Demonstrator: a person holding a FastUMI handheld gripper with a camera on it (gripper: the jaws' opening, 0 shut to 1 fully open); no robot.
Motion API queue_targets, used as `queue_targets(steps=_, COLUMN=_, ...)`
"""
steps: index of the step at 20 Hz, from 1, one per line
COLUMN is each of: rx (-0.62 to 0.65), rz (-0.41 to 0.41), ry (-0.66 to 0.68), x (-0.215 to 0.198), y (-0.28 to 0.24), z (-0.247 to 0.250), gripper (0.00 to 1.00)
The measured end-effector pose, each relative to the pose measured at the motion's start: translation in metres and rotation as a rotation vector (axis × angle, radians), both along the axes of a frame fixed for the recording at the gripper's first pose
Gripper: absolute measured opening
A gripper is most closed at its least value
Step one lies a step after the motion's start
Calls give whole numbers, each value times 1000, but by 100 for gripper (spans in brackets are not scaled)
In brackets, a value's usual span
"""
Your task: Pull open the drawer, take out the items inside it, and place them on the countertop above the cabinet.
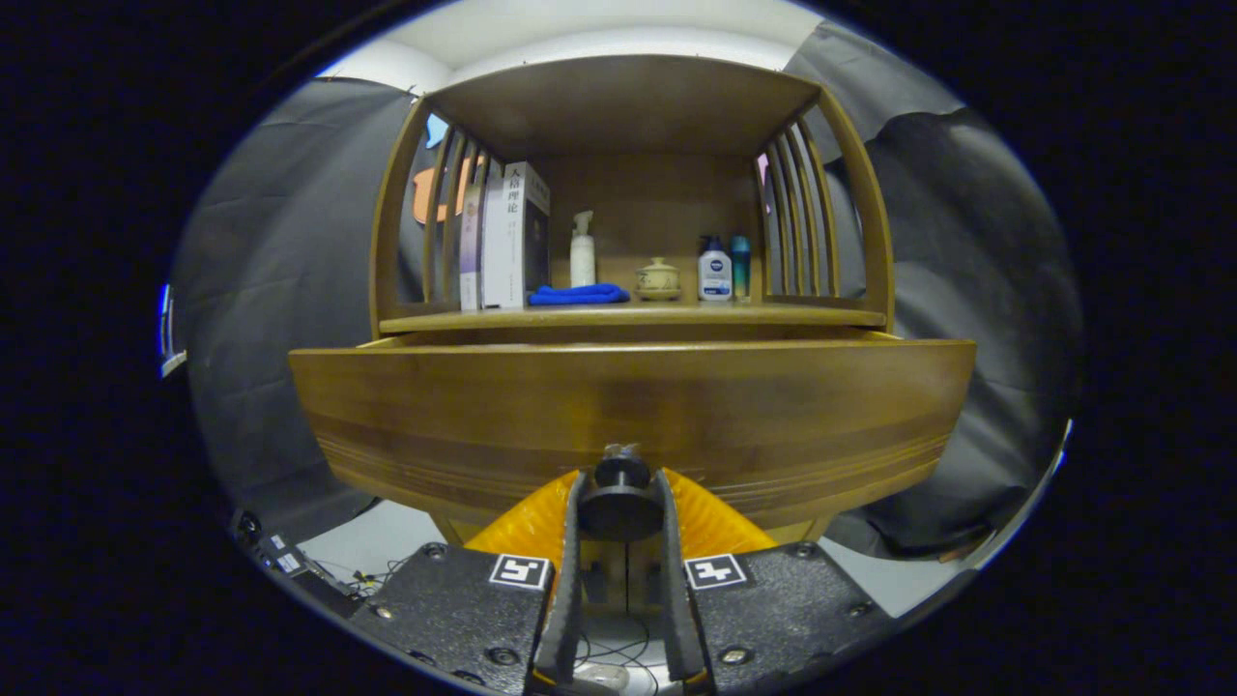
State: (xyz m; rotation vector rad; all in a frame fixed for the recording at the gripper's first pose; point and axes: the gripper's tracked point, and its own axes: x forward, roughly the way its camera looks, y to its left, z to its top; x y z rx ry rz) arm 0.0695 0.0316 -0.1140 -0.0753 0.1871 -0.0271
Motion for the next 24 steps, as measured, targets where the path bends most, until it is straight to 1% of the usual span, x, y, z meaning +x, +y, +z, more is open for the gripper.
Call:
queue_targets(steps=15, rx=50, rz=18, ry=6, x=-10, y=1, z=-2, gripper=38)
queue_targets(steps=18, rx=46, rz=33, ry=9, x=-13, y=1, z=0, gripper=33)
queue_targets(steps=24, rx=63, rz=35, ry=14, x=-14, y=-1, z=1, gripper=25)
